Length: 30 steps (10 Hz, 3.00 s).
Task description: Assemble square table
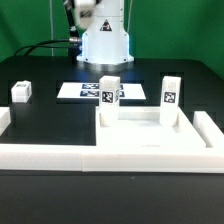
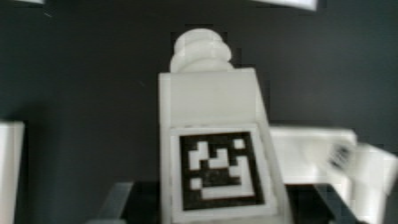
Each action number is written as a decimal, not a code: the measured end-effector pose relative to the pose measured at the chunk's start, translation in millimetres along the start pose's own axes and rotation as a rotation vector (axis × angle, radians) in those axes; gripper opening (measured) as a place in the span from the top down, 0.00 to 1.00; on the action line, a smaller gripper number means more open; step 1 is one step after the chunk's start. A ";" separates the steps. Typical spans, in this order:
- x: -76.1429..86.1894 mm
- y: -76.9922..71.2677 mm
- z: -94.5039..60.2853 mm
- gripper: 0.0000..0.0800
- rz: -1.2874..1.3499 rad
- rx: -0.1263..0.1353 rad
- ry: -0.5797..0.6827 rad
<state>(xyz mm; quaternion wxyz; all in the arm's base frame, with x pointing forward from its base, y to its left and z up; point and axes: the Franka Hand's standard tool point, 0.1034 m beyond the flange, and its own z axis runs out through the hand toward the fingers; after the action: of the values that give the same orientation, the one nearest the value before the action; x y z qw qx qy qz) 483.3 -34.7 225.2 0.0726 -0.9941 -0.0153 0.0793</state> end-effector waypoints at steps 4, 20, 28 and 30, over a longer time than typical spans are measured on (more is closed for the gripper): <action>0.7 9.6 1.6 0.64 -0.001 -0.037 0.256; 134.2 -94.3 81.7 0.64 0.095 -0.070 0.767; 141.9 -110.2 115.6 0.64 0.071 -0.075 0.771; 148.1 -113.6 125.9 0.64 0.067 -0.075 0.764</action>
Offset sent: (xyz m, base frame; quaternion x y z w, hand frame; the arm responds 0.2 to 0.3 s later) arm 0.0000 0.0000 0.0000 0.0000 0.1938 0.0000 0.9810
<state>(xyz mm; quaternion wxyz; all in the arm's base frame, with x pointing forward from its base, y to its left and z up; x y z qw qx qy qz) 607.3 101.8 95.9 0.0342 -0.9539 0.0424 -0.2952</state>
